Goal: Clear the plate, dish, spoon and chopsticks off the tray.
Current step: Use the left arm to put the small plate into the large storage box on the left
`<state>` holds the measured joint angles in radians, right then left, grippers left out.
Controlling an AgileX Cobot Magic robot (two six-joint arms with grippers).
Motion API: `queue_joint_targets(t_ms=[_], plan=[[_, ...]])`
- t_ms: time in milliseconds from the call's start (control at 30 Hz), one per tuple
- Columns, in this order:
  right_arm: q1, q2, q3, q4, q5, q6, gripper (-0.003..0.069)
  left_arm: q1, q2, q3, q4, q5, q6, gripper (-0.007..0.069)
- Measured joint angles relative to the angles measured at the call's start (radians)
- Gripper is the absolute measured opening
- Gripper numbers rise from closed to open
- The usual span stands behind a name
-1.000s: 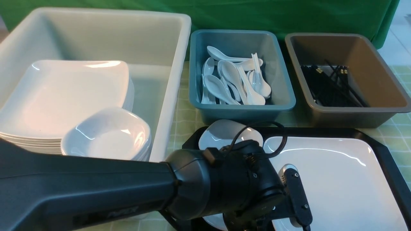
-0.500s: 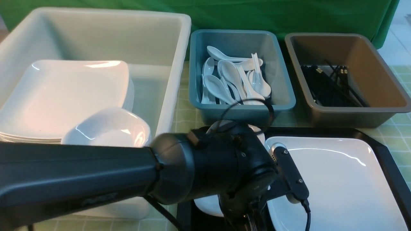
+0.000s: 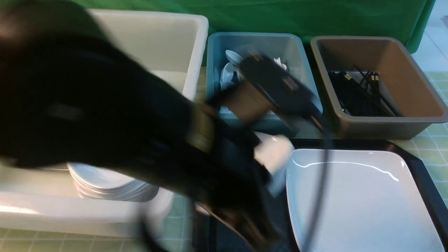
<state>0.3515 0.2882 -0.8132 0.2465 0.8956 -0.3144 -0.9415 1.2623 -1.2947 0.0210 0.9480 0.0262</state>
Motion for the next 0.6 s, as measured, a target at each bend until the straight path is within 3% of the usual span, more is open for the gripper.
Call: queue_joint_targets(t_ms=[167, 333, 600], plan=[[0.0, 0.0, 0.0, 0.0, 0.0, 0.0, 0.02, 0.18, -0.116, -0.003, 0.125, 0.133, -0.107, 0.0004], [0.0, 0.0, 0.0, 0.0, 0.0, 0.0, 0.0208, 0.369, -0.099, -0.002, 0.123, 0.199, -0.203, 0.0004], [0.0, 0.0, 0.0, 0.0, -0.008, 0.0, 0.0211, 0.426, 0.04, -0.002, 0.13, 0.199, -0.198, 0.0004]])
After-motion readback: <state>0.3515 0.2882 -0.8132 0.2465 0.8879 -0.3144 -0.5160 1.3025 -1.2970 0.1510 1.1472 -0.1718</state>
